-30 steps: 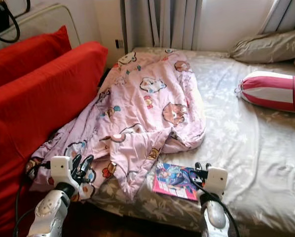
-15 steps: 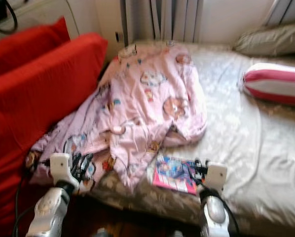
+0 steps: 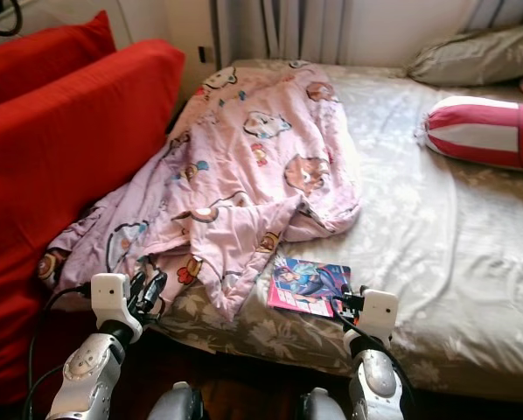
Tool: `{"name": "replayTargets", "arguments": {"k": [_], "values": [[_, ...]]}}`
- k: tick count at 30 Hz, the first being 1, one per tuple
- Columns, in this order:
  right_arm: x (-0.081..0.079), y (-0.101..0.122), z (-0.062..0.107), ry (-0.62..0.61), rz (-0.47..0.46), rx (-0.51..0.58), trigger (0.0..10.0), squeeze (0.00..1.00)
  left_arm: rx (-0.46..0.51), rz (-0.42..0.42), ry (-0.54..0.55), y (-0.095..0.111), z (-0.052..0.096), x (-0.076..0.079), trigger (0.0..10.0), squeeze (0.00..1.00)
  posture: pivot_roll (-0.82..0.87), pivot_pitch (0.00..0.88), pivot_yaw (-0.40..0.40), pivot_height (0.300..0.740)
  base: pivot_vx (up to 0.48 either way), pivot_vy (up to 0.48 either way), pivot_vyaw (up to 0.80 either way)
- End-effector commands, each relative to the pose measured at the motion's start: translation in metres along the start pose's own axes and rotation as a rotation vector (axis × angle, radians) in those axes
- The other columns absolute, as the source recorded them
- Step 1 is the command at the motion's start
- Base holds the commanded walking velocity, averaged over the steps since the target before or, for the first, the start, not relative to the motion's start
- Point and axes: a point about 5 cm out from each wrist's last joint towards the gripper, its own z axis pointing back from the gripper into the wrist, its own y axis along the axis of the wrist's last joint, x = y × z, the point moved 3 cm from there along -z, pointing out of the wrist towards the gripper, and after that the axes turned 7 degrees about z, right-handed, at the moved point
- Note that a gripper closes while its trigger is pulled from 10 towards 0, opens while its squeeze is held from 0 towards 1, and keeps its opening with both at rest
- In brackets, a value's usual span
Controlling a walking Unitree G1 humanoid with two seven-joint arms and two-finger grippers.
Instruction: Clean up the room
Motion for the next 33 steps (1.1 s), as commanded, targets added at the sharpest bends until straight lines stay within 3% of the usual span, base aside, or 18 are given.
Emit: {"name": "replayTargets", "arguments": {"k": [1, 33], "values": [[-0.0039, 0.0075, -0.0048, 0.014, -0.002, 0.024, 10.0, 0.00, -0.044, 0.000, 0.024, -0.0109, 0.0072, -0.0055, 10.0, 0.00, 0.03, 0.128, 0.024, 0.640, 0.000, 0.000, 0.00], [-0.0074, 0.0097, -0.0091, 0.038, 0.005, 0.018, 10.0, 0.00, -0.060, 0.005, 0.022, -0.0146, 0.0090, -0.0026, 10.0, 0.00, 0.03, 0.127, 0.022, 0.620, 0.000, 0.000, 0.00]]}}
